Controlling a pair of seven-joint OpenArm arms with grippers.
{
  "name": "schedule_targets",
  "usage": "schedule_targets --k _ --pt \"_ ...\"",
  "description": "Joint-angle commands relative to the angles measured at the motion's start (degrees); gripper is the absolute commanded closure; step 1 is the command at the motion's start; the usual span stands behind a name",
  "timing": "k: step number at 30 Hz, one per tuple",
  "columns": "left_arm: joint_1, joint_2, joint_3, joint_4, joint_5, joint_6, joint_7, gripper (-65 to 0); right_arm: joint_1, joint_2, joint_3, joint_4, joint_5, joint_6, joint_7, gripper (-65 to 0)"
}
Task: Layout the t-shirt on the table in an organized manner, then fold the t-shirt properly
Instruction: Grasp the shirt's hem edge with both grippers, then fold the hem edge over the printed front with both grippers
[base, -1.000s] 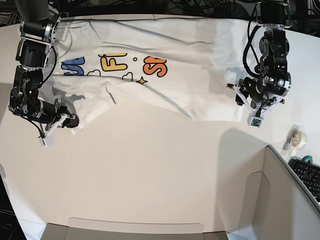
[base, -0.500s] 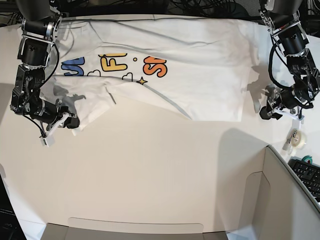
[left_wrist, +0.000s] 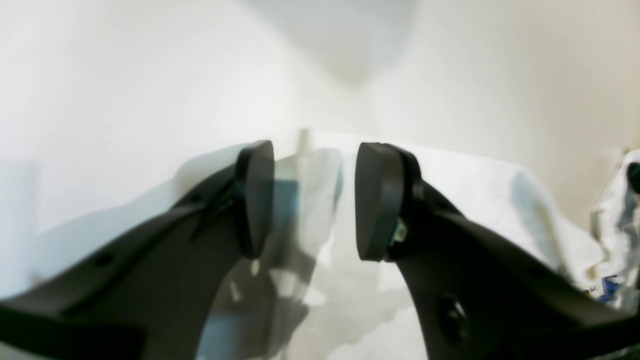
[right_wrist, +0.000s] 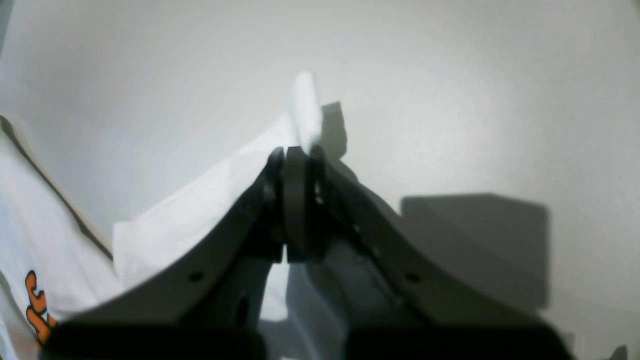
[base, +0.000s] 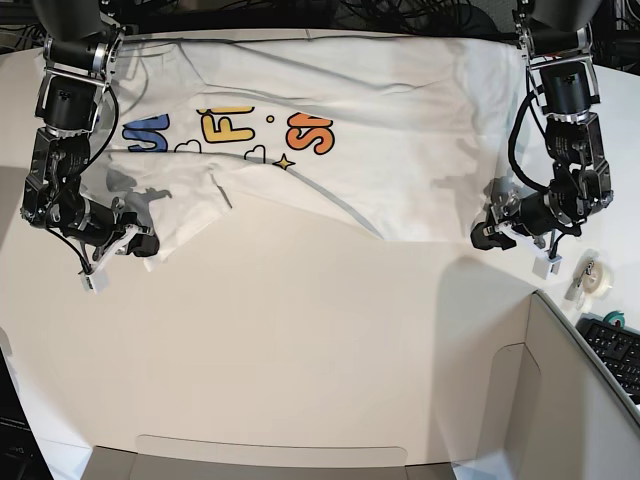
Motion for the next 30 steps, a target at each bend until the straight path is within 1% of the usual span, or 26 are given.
schedule_targets --k 1,4,12,13,14,17,19,20,21,25,30 --pt "0.44 0.18 0.69 -0.33 2.5 0.86 3.81 -26.7 -1.26 0.01 -0.42 -0.81 -6.88 -0.82 -6.49 0.0" --pt "0.44 1.58 0.78 -0.24 2.58 0.86 4.34 -26.7 -1.35 0.01 -0.42 -0.81 -6.88 -0.82 -6.49 0.0" --pt "0.44 1.76 0.78 -0.24 2.5 0.77 4.34 -26.0 -1.35 0.01 -0.42 -0.81 -6.88 -0.82 -6.49 0.0" --pt "0.44 1.76 0.78 -0.24 2.5 0.77 4.34 -24.1 -1.35 0.01 -0.42 -0.81 -6.88 -0.82 -6.49 0.0" --pt "0.44 1.76 0.78 -0.24 2.5 0.77 4.34 -19.7 -1.35 0.01 -0.42 -0.81 -6.88 -0.82 -6.49 0.0" --pt "0.44 1.76 0.78 -0.24 2.67 0.77 4.34 0.0 -1.35 0.01 -0.42 -0.81 -6.88 -0.82 -6.49 0.0" --pt "0.44 1.67 0.78 -0.15 2.5 0.77 4.34 -0.1 -1.35 0.01 -0.25 -0.81 -6.88 -0.91 -6.49 0.0" --pt "0.35 1.58 0.78 -0.07 2.5 0.77 4.34 -1.3 -1.35 0.01 -0.07 -0.81 -6.79 -0.91 -6.49 0.0" --pt "0.35 1.49 0.78 0.55 2.41 0.77 4.34 -0.2 -1.17 0.01 0.11 -0.81 -6.62 -0.91 -6.49 0.0" --pt "0.88 1.41 0.78 8.55 2.41 0.77 4.6 0.0 -0.82 0.19 0.28 0.6 -6.44 -0.91 -6.4 0.0" --pt "2.02 1.32 0.34 19.98 2.5 0.77 10.93 0.0 -2.05 0.36 2.39 8.68 -6.53 -0.91 -6.93 0.0"
